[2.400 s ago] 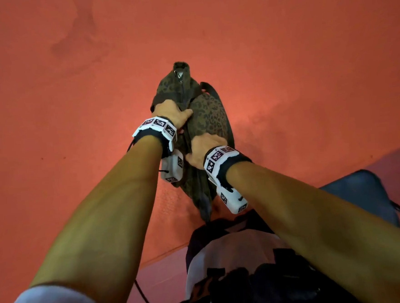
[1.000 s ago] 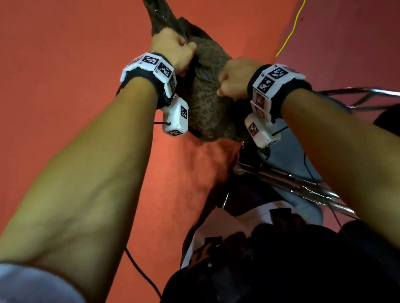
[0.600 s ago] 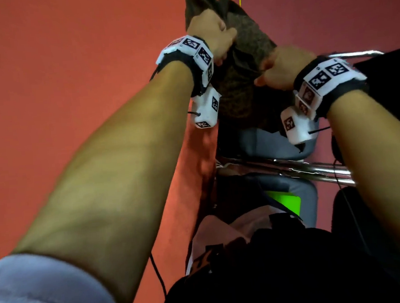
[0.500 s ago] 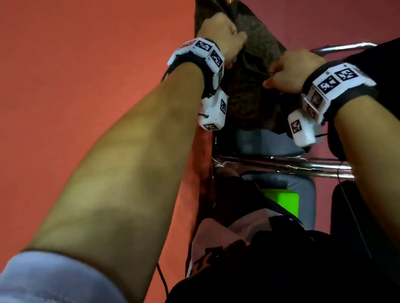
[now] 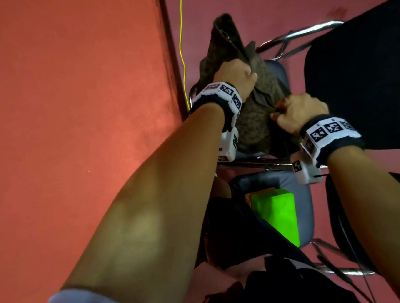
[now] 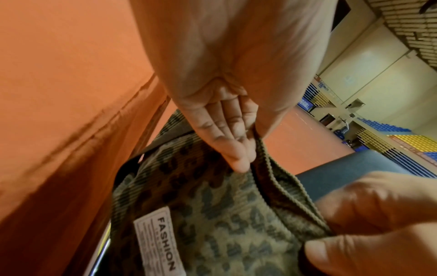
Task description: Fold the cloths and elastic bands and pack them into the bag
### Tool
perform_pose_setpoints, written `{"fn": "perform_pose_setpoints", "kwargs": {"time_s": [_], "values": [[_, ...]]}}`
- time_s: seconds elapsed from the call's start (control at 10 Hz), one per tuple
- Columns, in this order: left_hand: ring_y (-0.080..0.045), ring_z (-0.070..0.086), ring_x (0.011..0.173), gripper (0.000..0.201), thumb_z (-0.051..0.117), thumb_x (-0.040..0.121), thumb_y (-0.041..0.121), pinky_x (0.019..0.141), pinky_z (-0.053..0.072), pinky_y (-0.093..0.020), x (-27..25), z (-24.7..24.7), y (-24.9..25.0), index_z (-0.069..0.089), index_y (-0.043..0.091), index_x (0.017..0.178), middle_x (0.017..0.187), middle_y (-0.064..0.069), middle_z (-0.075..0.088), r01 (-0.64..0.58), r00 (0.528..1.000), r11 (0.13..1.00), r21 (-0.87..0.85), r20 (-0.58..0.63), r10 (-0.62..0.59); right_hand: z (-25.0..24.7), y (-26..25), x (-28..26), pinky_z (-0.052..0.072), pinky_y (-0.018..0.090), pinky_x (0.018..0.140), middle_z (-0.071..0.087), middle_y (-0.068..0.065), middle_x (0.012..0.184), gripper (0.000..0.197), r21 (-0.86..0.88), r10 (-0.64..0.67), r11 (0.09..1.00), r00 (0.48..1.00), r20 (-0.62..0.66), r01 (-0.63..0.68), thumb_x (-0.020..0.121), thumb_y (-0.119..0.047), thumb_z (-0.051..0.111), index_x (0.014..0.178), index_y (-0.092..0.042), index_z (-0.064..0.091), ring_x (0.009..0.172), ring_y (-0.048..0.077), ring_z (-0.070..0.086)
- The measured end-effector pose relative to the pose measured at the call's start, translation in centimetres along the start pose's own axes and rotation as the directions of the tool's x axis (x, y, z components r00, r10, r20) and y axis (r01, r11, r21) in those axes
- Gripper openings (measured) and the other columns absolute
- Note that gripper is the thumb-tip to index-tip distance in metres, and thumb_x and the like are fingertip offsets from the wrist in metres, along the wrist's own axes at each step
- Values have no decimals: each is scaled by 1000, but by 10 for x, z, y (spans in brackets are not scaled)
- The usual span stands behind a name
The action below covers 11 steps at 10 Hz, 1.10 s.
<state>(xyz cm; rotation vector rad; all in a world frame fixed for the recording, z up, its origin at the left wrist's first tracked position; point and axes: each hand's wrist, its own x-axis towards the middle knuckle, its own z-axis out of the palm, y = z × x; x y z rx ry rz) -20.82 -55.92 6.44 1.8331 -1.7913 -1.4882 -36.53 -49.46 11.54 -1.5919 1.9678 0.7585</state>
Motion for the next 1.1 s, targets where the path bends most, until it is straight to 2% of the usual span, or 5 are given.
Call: {"fn": "perform_pose_setpoints", "kwargs": {"time_s": [0.3,0.6,0.7,0.8,1.1], "values": [[-30,67,64,41,53,94,35,71,57,-43,33,54,-34,43,15,61,71,-15,69,-10,999,996,-86,-33,7,49,8,41,48,37,77,67,15,108,34,-11,91,996,996,-17,-91,93,-44,55,112,-19,67,96,38,65],[-32,66,66,38,46,88,36,69,58,-42,41,77,-74,55,5,69,70,-11,69,124,992,979,-160,16,-123,83,6,77,45,35,69,66,14,103,32,-62,99,993,995,13,-98,94,-42,51,112,-20,66,92,37,65],[-27,69,86,28,44,94,27,81,58,-39,34,68,-85,71,23,99,93,-5,74,130,991,981,-142,53,-124,89,-2,86,45,35,70,66,13,106,30,-71,88,994,993,77,-83,95,-42,52,115,-24,65,95,37,64],[-23,65,106,32,47,98,28,95,52,-36,34,62,-93,65,27,124,112,-3,72,125,991,988,-95,52,-121,92,-5,94,44,36,69,65,13,108,28,-74,91,994,992,88,-85,95,-38,52,116,-23,64,95,37,63],[-24,62,110,28,50,97,30,94,48,-32,23,35,-96,64,22,120,116,-1,68,83,995,996,42,50,-85,61,-17,84,43,35,62,52,13,88,27,25,62,998,998,11,-63,87,-18,54,112,-8,58,73,31,50]]}}
